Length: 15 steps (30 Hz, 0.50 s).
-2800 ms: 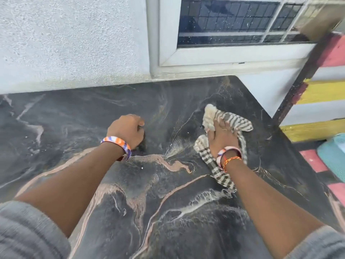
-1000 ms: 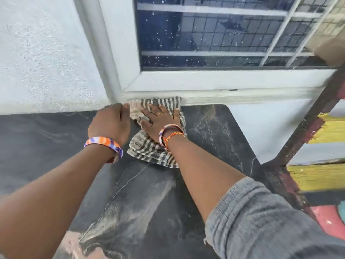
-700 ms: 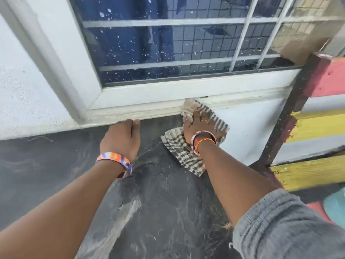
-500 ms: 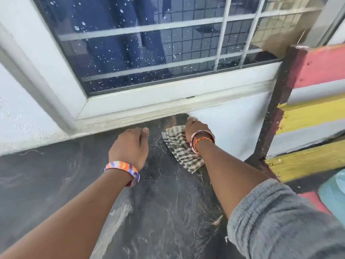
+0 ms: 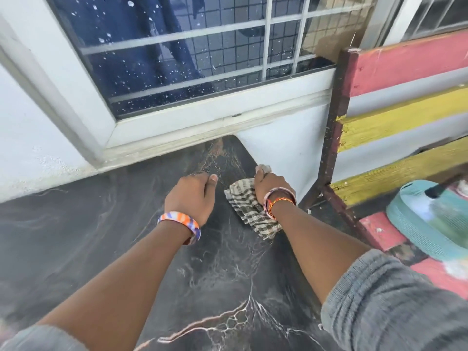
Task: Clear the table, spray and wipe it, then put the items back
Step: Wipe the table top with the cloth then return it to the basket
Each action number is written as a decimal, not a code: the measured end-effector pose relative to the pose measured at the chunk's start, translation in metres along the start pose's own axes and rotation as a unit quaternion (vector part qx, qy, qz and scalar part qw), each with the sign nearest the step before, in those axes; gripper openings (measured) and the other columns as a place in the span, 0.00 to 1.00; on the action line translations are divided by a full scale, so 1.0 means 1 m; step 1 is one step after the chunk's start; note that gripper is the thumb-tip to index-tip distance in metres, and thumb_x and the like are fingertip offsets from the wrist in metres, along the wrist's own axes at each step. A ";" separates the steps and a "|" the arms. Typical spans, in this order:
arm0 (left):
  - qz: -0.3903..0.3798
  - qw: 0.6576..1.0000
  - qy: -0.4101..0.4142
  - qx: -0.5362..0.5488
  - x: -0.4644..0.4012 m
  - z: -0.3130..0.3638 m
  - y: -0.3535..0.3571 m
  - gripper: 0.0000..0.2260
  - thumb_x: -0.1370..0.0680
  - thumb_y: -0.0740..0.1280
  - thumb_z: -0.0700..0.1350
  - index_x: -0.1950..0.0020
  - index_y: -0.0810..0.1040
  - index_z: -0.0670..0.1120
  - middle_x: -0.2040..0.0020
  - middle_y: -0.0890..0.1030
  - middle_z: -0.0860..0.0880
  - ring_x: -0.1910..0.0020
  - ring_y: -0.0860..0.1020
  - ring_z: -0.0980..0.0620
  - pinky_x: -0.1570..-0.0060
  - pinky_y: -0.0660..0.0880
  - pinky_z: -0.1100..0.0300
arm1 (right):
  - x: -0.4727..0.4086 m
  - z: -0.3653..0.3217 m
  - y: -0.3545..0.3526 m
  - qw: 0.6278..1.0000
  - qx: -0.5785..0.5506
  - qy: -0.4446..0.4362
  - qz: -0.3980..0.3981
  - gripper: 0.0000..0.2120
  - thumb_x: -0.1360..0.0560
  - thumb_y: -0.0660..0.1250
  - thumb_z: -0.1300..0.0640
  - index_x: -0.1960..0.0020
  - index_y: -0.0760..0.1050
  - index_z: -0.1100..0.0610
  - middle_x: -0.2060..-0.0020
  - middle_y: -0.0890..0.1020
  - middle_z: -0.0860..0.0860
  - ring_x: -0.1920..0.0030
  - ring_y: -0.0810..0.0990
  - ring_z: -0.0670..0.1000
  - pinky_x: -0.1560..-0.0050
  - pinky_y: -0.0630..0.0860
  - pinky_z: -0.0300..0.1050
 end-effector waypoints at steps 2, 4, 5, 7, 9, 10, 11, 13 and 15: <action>-0.017 1.000 0.009 -0.004 0.014 0.000 0.001 0.19 0.19 0.51 0.51 0.70 0.62 0.48 0.71 0.68 0.50 0.65 0.71 0.44 0.62 0.72 0.53 | 0.015 0.013 -0.001 1.000 0.007 0.000 0.003 0.32 0.20 0.41 0.42 0.43 0.77 0.60 0.45 0.81 0.60 0.46 0.80 0.60 0.43 0.75 0.53; -0.042 0.999 0.013 -0.016 0.026 -0.002 0.003 0.20 0.19 0.53 0.51 0.71 0.61 0.49 0.72 0.68 0.50 0.66 0.72 0.44 0.62 0.72 0.53 | 0.030 0.026 -0.003 1.000 0.016 0.005 0.010 0.32 0.20 0.41 0.41 0.44 0.77 0.60 0.45 0.81 0.60 0.47 0.79 0.60 0.45 0.74 0.52; -0.057 0.998 0.014 -0.023 0.032 -0.003 0.003 0.19 0.20 0.53 0.50 0.71 0.61 0.49 0.71 0.69 0.50 0.65 0.72 0.44 0.61 0.72 0.53 | 0.038 0.033 -0.005 1.000 0.022 0.007 0.013 0.32 0.20 0.42 0.41 0.44 0.77 0.60 0.45 0.81 0.60 0.46 0.79 0.60 0.45 0.73 0.52; -0.089 0.995 0.020 -0.036 0.046 -0.006 0.002 0.18 0.20 0.55 0.49 0.70 0.64 0.49 0.68 0.73 0.49 0.62 0.75 0.43 0.57 0.75 0.53 | 0.057 0.045 -0.008 0.999 0.030 0.015 0.016 0.32 0.20 0.42 0.41 0.43 0.77 0.61 0.44 0.80 0.61 0.45 0.79 0.61 0.45 0.73 0.53; -0.122 0.991 0.025 -0.039 0.058 -0.005 0.001 0.14 0.21 0.56 0.48 0.64 0.72 0.47 0.62 0.78 0.47 0.57 0.77 0.42 0.53 0.77 0.52 | 0.074 0.058 -0.011 0.999 0.040 0.024 0.017 0.33 0.20 0.41 0.40 0.41 0.76 0.61 0.43 0.80 0.61 0.43 0.78 0.61 0.44 0.73 0.54; -0.141 0.989 0.028 -0.039 0.065 -0.004 -0.001 0.12 0.21 0.57 0.48 0.58 0.77 0.46 0.58 0.80 0.46 0.55 0.78 0.42 0.51 0.77 0.52 | 0.085 0.065 -0.012 0.998 0.045 0.029 0.017 0.33 0.20 0.41 0.40 0.41 0.76 0.61 0.43 0.80 0.61 0.43 0.78 0.61 0.43 0.73 0.54; -0.160 0.986 0.032 -0.042 0.073 -0.002 -0.003 0.12 0.21 0.58 0.47 0.53 0.79 0.45 0.55 0.82 0.45 0.53 0.79 0.43 0.49 0.77 0.52 | 0.095 0.073 -0.014 0.998 0.048 0.036 0.018 0.33 0.20 0.41 0.40 0.41 0.76 0.61 0.43 0.80 0.61 0.43 0.78 0.61 0.43 0.73 0.55; -0.189 0.980 0.042 -0.046 0.086 0.003 -0.006 0.12 0.21 0.58 0.46 0.50 0.80 0.43 0.53 0.83 0.45 0.51 0.80 0.44 0.48 0.77 0.52 | 0.116 0.088 -0.017 0.997 0.054 0.050 0.024 0.33 0.20 0.41 0.39 0.40 0.75 0.61 0.43 0.80 0.61 0.43 0.79 0.61 0.44 0.73 0.55; -0.209 0.975 0.054 -0.048 0.101 0.007 -0.008 0.11 0.22 0.59 0.44 0.51 0.80 0.44 0.51 0.83 0.46 0.50 0.80 0.45 0.47 0.77 0.52 | 0.138 0.104 -0.020 0.996 0.060 0.061 0.030 0.34 0.21 0.41 0.38 0.41 0.75 0.61 0.43 0.80 0.61 0.44 0.79 0.60 0.44 0.73 0.55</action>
Point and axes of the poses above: each hand's wrist, its own x-axis away from the middle knuckle, its own y-axis out of the palm, z = x × y, the point moved 3 cm from there along -x, towards the middle knuckle
